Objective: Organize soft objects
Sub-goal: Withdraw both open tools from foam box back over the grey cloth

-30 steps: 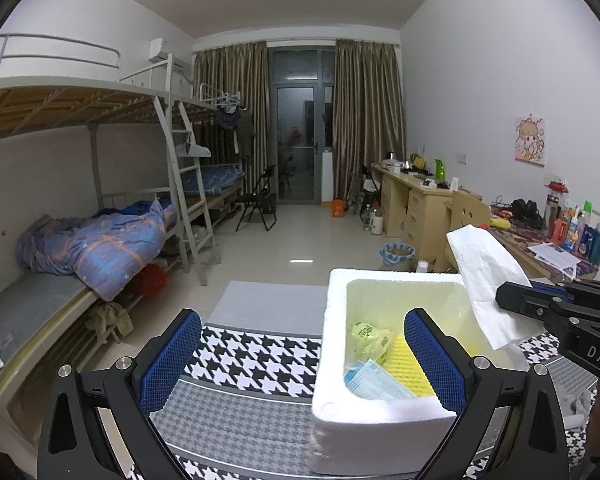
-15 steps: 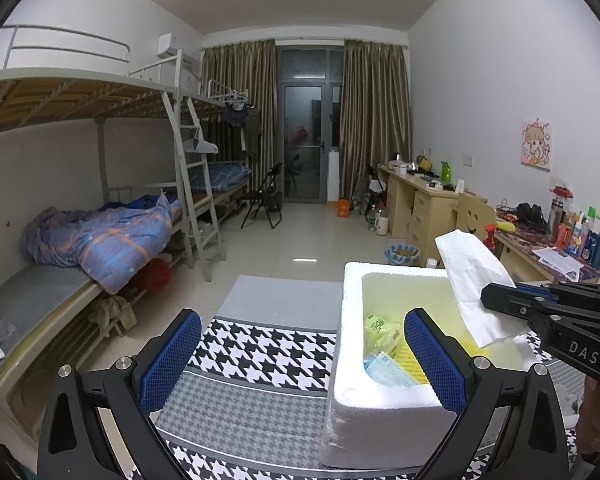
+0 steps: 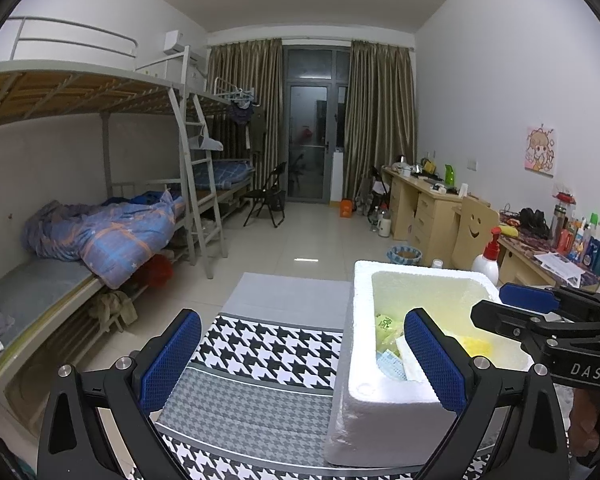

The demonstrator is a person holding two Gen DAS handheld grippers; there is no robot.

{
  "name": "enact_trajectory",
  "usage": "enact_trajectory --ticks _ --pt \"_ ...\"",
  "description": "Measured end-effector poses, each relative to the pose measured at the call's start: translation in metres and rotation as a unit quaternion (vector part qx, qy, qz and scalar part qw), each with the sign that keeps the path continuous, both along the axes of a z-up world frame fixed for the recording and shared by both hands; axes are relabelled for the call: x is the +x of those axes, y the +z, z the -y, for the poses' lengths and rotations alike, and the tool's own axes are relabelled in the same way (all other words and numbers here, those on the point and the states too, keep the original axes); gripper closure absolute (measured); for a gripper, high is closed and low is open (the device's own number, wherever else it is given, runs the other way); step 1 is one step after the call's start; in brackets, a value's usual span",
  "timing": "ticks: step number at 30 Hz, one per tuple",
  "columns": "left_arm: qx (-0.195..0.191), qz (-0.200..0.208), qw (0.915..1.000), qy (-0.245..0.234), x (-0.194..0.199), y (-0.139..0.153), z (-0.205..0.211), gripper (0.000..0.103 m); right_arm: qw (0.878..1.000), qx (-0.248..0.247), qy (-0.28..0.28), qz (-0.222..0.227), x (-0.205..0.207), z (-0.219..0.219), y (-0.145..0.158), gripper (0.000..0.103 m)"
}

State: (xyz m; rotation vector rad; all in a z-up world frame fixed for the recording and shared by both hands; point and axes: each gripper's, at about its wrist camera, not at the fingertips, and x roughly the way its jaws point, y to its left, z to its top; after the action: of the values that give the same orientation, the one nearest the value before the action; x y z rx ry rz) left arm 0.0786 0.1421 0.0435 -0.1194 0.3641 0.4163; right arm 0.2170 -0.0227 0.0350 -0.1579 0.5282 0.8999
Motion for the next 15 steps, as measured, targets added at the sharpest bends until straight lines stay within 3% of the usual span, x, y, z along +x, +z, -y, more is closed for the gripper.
enact_trajectory --ticks 15 --pt "0.010 0.008 0.9998 -0.012 -0.005 0.008 0.016 0.001 1.000 0.015 -0.012 0.011 -0.009 0.021 0.009 0.030"
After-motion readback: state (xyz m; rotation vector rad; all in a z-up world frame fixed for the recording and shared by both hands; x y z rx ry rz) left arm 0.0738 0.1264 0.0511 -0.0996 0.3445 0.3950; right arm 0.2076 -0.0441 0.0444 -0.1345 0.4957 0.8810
